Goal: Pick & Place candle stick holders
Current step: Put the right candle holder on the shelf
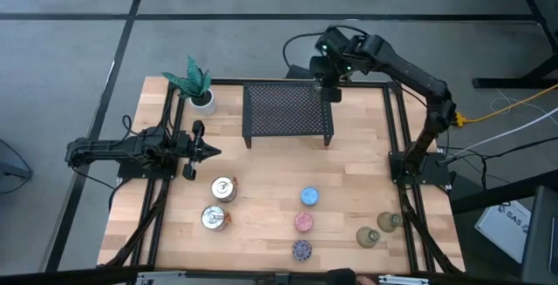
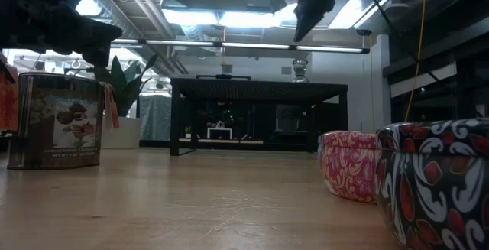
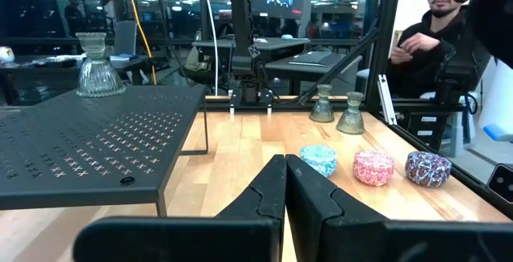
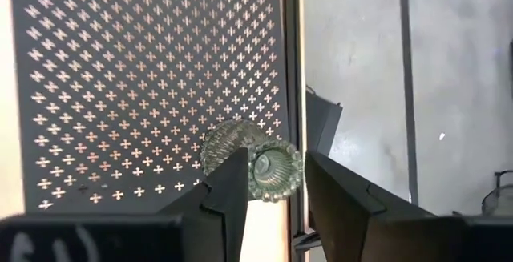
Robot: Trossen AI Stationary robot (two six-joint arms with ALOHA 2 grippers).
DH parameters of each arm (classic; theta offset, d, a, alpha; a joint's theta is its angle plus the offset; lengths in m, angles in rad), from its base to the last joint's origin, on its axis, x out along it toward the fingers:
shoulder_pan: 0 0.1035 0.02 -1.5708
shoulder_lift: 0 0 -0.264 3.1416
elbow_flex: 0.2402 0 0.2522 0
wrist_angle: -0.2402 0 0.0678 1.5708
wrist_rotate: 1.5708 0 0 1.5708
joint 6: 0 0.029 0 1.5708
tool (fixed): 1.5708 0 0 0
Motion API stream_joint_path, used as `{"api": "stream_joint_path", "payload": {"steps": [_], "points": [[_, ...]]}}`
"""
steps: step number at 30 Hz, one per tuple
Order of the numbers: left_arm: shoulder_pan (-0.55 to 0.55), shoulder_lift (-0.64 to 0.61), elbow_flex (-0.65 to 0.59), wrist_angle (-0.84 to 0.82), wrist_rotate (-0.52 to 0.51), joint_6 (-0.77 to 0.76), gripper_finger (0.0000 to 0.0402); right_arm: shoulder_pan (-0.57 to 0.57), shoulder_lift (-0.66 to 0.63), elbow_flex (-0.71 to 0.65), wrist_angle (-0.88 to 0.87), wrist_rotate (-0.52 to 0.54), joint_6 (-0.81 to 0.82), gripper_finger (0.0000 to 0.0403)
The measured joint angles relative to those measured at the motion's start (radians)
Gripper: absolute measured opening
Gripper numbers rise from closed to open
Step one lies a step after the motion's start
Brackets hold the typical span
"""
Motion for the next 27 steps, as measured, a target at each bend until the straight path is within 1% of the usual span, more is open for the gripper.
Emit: {"api": "stream_joint_path", "payload": {"steps": [5,8,14,27], "points": [[0.0,0.0,0.0,0.0,0.0,0.0,0.0002,0.033,-0.001,0.072,-0.071,-0.054,0.025,0.0126],[0.0,0.0,0.0,0.0,0.0,0.0,0.0002,0.053,-0.001,0.089,-0.113,-0.087,0.05,0.0126],[0.0,0.0,0.0,0.0,0.0,0.0,0.0002,0.088,-0.001,0.09,-0.198,-0.22,0.103,0.0126],[0.0,0.0,0.0,0.0,0.0,0.0,0.0002,0.204,-0.001,0.09,-0.294,-0.236,0.277,0.0126]]}}
